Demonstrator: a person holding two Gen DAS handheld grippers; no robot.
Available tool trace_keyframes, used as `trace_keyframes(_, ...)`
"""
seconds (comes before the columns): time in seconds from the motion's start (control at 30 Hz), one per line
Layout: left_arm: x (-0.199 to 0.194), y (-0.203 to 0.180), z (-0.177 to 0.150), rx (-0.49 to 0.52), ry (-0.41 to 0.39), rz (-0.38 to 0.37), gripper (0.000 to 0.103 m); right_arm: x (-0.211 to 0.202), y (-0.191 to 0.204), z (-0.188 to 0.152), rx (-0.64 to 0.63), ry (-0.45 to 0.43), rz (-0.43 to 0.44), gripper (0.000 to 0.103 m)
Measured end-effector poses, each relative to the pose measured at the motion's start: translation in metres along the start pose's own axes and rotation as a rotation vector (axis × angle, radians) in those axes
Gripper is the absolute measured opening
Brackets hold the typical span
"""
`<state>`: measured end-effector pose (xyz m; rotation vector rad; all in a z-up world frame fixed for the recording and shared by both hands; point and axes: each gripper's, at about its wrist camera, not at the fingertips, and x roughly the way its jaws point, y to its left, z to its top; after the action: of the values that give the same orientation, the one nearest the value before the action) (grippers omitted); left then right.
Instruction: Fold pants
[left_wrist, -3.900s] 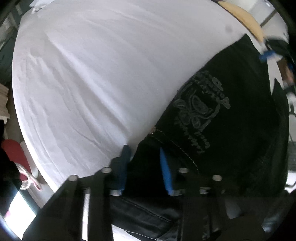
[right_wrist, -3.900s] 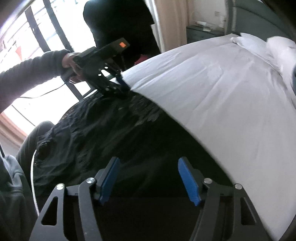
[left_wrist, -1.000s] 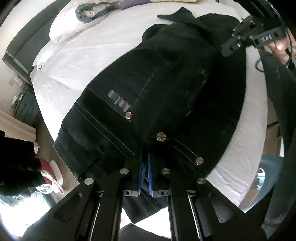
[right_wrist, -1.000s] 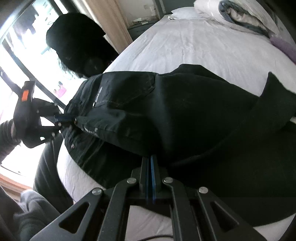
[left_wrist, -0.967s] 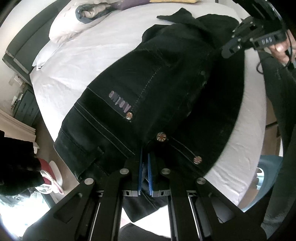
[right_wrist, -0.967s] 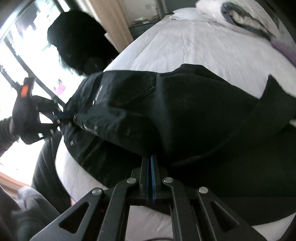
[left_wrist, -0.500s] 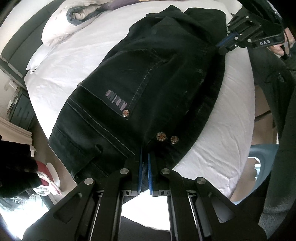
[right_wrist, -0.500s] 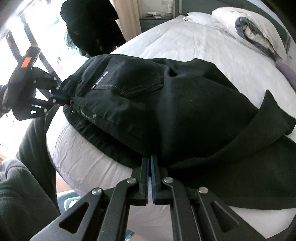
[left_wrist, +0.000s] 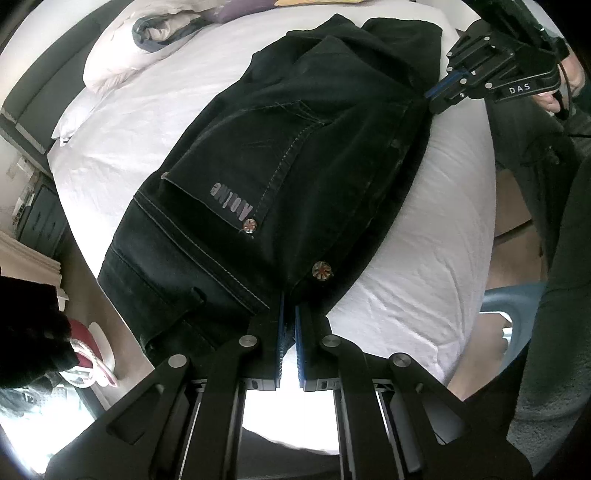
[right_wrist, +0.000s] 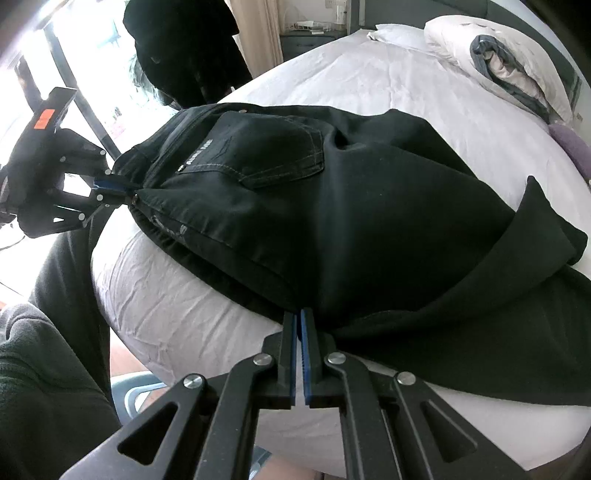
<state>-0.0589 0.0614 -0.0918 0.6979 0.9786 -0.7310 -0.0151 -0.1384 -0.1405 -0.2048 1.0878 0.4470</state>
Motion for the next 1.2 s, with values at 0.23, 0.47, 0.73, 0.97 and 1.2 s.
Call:
trace_keyframes(0.23, 0.007, 0.000, -0.002, 0.008, -0.002, 0.005, 0.004, 0.002, 0.002, -0.001, -0.009, 0.005, 0.003, 0.004)
trace_keyframes(0.47, 0.013, 0.001, -0.008, -0.014, -0.006, -0.004, 0.004, 0.018, -0.010, -0.016, 0.035, -0.006, 0.053, 0.003)
trace_keyframes(0.73, 0.015, 0.001, -0.011, -0.055, -0.023, 0.020, 0.008, 0.013, -0.010, -0.019, 0.022, -0.032, 0.056, 0.004)
trace_keyframes(0.97, -0.023, 0.013, -0.016, -0.114, -0.013, 0.050, 0.011, -0.035, -0.017, -0.019, 0.068, -0.144, 0.102, 0.053)
trace_keyframes(1.2, -0.057, 0.040, -0.007, -0.182, -0.019, 0.084, 0.011, -0.044, -0.045, 0.007, 0.186, -0.222, 0.091, 0.050)
